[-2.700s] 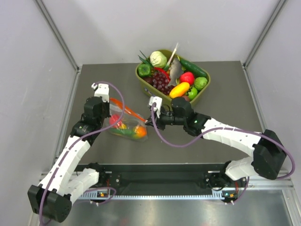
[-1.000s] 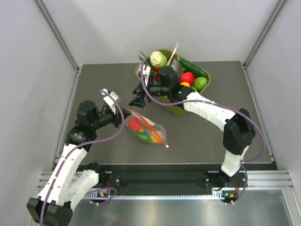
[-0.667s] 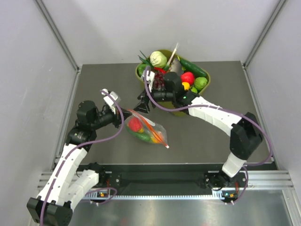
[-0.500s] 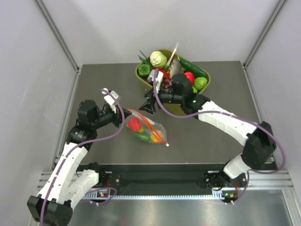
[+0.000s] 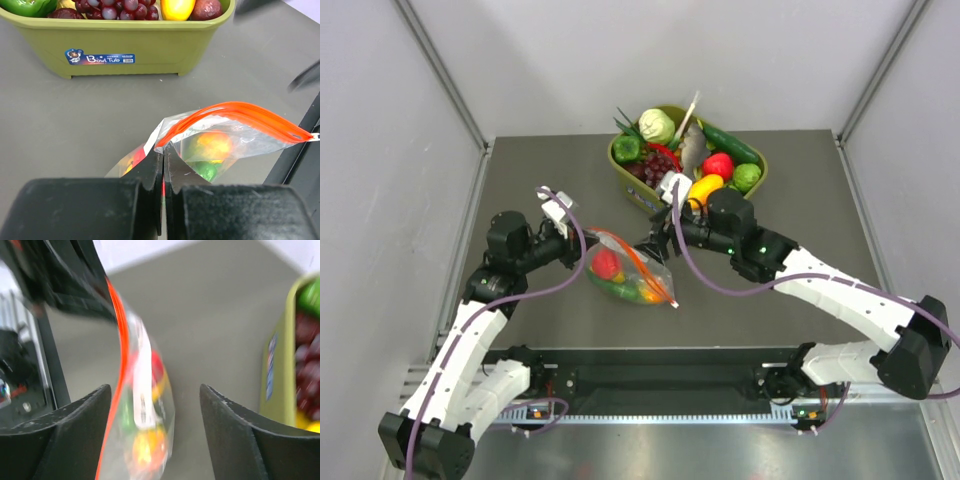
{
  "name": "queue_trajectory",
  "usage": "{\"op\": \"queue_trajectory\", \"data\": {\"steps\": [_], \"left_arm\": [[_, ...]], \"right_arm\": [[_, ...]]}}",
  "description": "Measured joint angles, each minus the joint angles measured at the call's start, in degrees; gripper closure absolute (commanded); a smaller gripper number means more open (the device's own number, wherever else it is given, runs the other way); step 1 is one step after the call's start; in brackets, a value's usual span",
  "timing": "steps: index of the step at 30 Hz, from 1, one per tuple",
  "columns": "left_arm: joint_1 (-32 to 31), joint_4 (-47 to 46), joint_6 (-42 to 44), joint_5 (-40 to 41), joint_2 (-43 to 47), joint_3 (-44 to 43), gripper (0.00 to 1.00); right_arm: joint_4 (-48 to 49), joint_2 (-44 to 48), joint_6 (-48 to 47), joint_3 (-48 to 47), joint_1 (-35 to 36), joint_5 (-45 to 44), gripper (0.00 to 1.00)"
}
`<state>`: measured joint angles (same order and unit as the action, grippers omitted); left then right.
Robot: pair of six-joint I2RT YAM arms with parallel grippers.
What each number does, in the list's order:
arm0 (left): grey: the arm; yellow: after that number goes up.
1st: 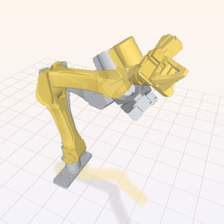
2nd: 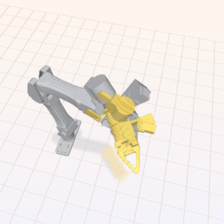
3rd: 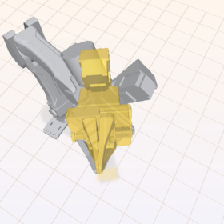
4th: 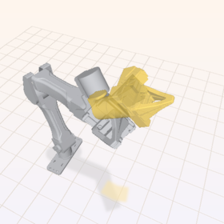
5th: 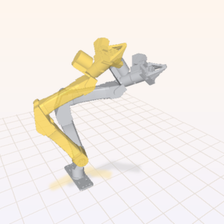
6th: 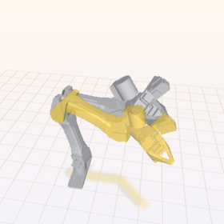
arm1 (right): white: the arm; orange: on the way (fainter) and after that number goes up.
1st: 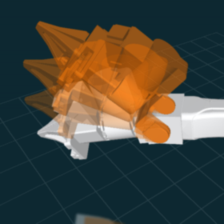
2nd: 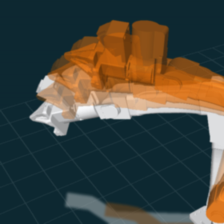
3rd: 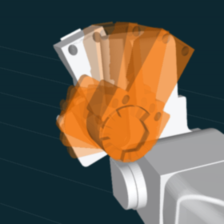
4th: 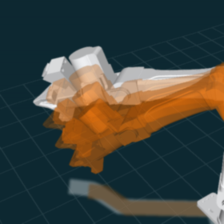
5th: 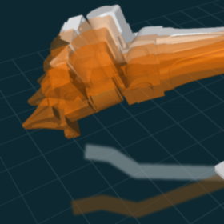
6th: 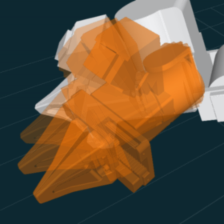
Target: Open the zip-top bag and remove the fake food
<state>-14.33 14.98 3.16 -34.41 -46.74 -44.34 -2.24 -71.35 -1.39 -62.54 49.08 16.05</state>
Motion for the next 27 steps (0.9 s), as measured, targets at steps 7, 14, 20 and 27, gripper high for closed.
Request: {"op": "queue_trajectory", "data": {"steps": [7,14,20,27], "left_arm": [[0.0,0.0,0.0,0.0,0.0,0.0,1.00],[0.0,0.0,0.0,0.0,0.1,0.0,1.00],[0.0,0.0,0.0,0.0,0.1,0.0,1.00],[0.0,0.0,0.0,0.0,0.1,0.0,1.00]], "right_arm": [[-2.8,0.0,1.7,5.7,1.1,-3.5,0.35],[-3.4,0.0,2.8,6.0,2.2,-4.9,0.36],[-3.5,0.8,3.1,6.1,2.3,-6.2,0.35],[-3.7,3.6,3.2,6.3,3.0,-7.0,0.35]]}}
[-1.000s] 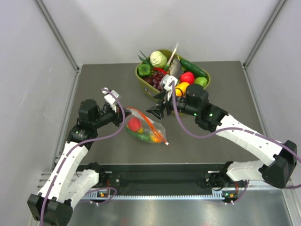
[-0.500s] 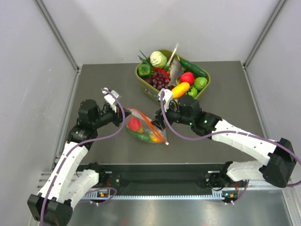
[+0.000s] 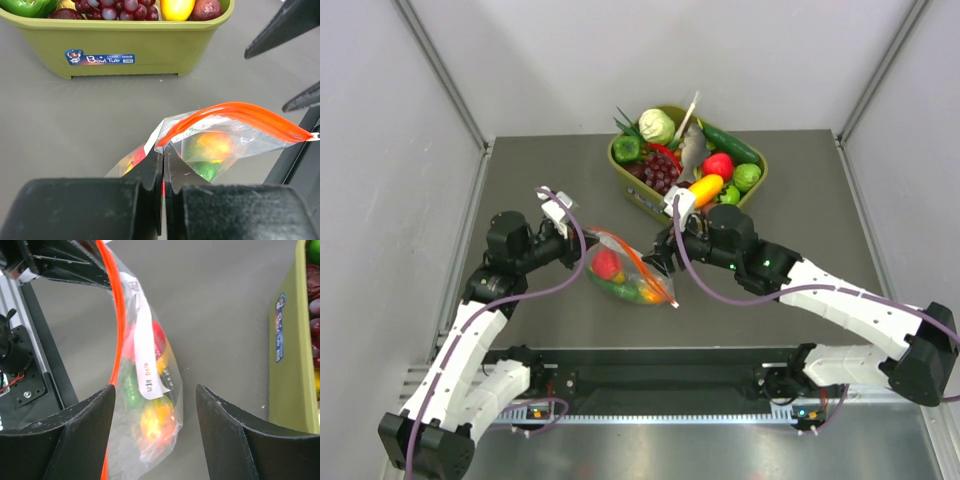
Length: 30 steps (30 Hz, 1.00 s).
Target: Open the zip-top bag and remove the fake food
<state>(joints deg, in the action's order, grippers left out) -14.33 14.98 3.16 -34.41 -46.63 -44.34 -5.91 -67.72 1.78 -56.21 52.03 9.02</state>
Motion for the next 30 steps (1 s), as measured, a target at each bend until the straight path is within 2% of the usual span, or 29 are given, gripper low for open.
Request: {"op": "queue_trajectory", "data": {"steps": [10,30], "left_arm": [[0.0,0.0,0.0,0.0,0.0,0.0,1.00],[0.0,0.0,0.0,0.0,0.0,0.0,1.00]], "right_arm": [[-0.4,0.1,1.2,1.9,3.3,-0.3,0.35],[-1.0,2.8,1.9,3.3,3.5,-2.6,0.35]]}}
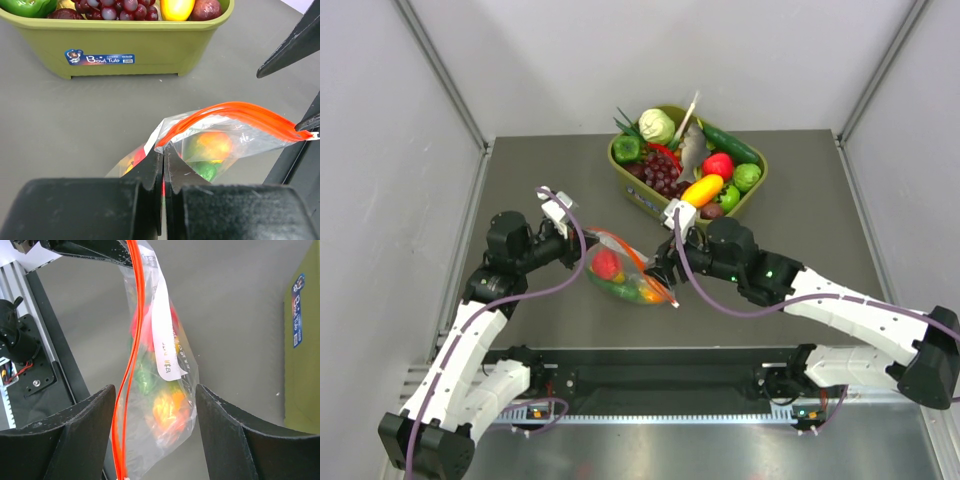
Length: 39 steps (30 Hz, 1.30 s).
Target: Open the zip-top bag and remove the fake food
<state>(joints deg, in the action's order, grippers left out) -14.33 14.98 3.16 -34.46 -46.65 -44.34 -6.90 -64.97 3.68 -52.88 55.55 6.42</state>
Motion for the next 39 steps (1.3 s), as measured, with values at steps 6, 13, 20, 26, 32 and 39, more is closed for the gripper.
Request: {"op": "queue_trajectory", "data": {"steps": [6,13,20,26,32,39], "left_arm": [[0.0,0.0,0.0,0.0,0.0,0.0,1.00],[0.0,0.0,0.0,0.0,0.0,0.0,1.00],[0.0,0.0,0.0,-0.2,0.0,0.0,1.00],[0.0,0.0,0.0,-0.6,-0.4,0.0,1.00],[0.0,0.0,0.0,-0.7,-0.8,0.0,1.00],[0.0,0.0,-0.1,-0.4,-1.1,0.0,0.94]], "right_arm": [[0.0,0.0,0.0,1.0,0.0,-0.7,0.37],[0.0,-0.1,0.0,1.9,0.0,-1.5,0.40],[0.7,-2.5,0.0,1.9,0.0,-1.2,0.41],[2.4,-6.4,0.0,1.9,0.1,-0.3,0.43],[4.4,-10.4,-0.1,0.2,0.1,0.5,0.53],[6.4,-12.8,-0.5,-3.6,0.1,0.9,0.79]]}}
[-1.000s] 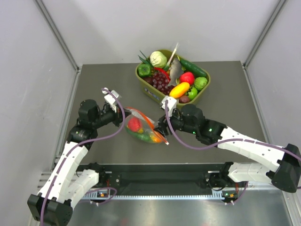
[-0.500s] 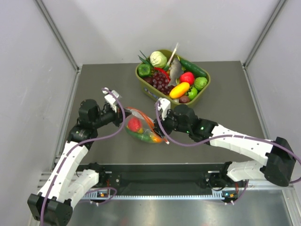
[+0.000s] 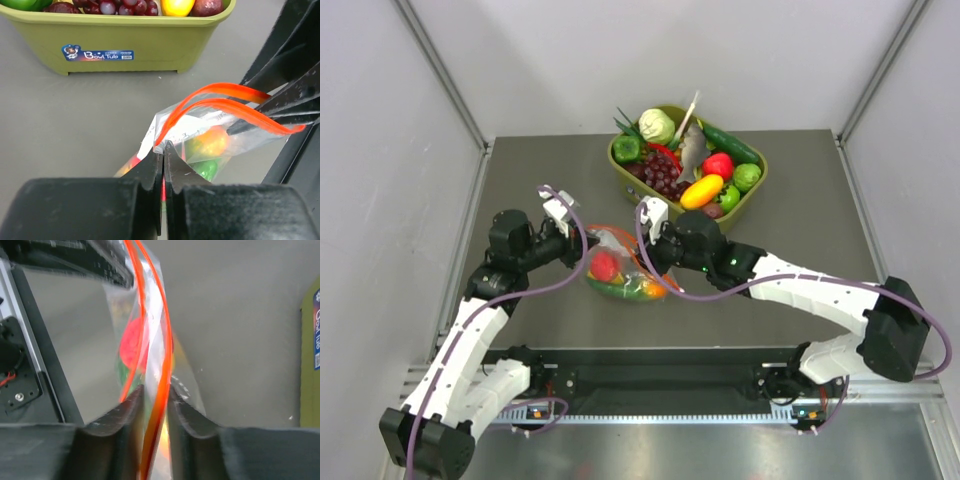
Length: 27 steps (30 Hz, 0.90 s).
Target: Open the zip-top bag and remove the fake food
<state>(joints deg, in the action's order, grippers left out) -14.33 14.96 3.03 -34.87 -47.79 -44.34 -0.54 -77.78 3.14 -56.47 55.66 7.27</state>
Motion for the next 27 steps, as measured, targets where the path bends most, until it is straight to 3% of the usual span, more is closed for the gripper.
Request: {"op": "queue_trajectory", "data": {"steps": [2,4,10,17,27], "left_arm": [[0.0,0.0,-0.1,0.4,-0.1,0.0,0.89],[0.0,0.0,-0.2,1.0,-0.1,0.0,0.77],[0.0,0.0,-1.3,3.8,0.1,0.0,0.55],[0.0,0.6,-3.0,11.5,1.3,-2.7,0.42],[0.0,2.7,-13.9,20.4,7.8,-7.2,0.43]], "right_arm": [[0.2,-0.4,-0.1,-1.0,0.0,0.0,0.92],[0.3,-0.8,-0.3,-1.8,0.0,-0.1,1.00],[-0.1,-1.7,-0.3,-4.2,0.0,-1.6,1.00],[-2.6,-3.0,0.7,-9.7,0.0,-5.6,1.00],[-5.6,-7.1,3.8,-13.0,0.0,-12.0,1.00]]}}
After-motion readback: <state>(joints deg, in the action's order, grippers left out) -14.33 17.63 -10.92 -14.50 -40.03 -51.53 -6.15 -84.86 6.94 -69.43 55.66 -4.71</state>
